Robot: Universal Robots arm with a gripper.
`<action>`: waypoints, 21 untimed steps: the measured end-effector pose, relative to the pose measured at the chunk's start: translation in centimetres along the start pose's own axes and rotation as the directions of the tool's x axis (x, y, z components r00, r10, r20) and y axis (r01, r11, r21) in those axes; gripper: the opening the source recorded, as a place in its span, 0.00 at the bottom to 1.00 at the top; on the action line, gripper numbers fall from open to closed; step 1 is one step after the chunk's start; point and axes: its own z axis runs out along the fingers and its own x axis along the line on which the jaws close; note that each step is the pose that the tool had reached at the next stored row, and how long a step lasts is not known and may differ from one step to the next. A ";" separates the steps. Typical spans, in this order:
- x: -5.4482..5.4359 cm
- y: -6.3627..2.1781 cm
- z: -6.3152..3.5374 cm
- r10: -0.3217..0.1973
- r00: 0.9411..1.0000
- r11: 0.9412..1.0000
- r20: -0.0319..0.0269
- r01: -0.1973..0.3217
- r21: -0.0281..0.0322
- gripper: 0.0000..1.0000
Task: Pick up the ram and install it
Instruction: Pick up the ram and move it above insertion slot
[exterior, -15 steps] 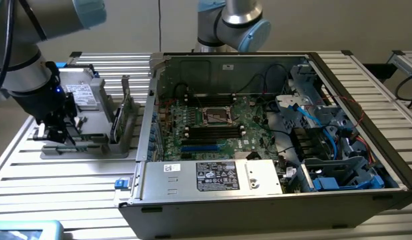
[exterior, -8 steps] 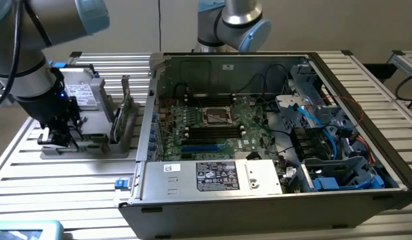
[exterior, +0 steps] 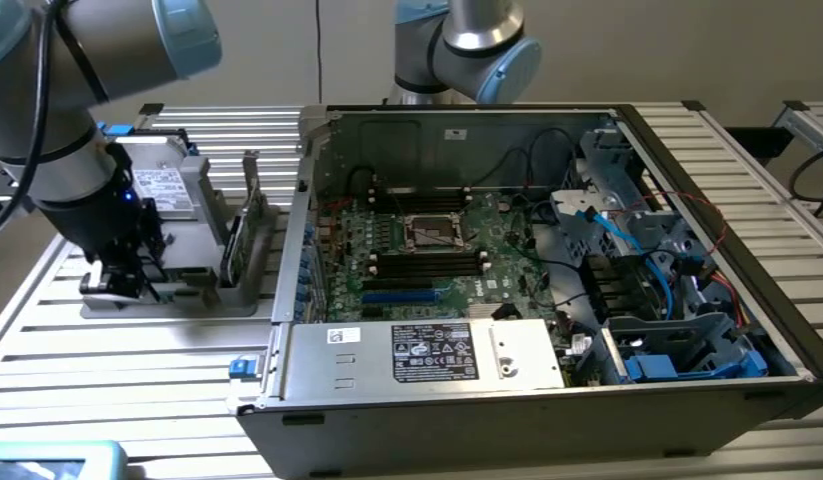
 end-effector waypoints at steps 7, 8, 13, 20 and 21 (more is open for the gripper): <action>0.0 0.00 0.59 0.000 1.000 1.000 0.000 0.000 0.000 0.37; 0.0 0.00 0.68 0.000 1.000 1.000 0.000 0.000 0.000 0.37; 0.0 0.00 1.12 0.000 1.000 1.000 0.000 0.000 0.000 0.37; -0.2 0.00 1.22 0.000 1.000 1.000 0.000 0.000 0.000 0.37; -0.2 0.00 1.24 0.000 1.000 1.000 0.000 0.000 0.000 0.37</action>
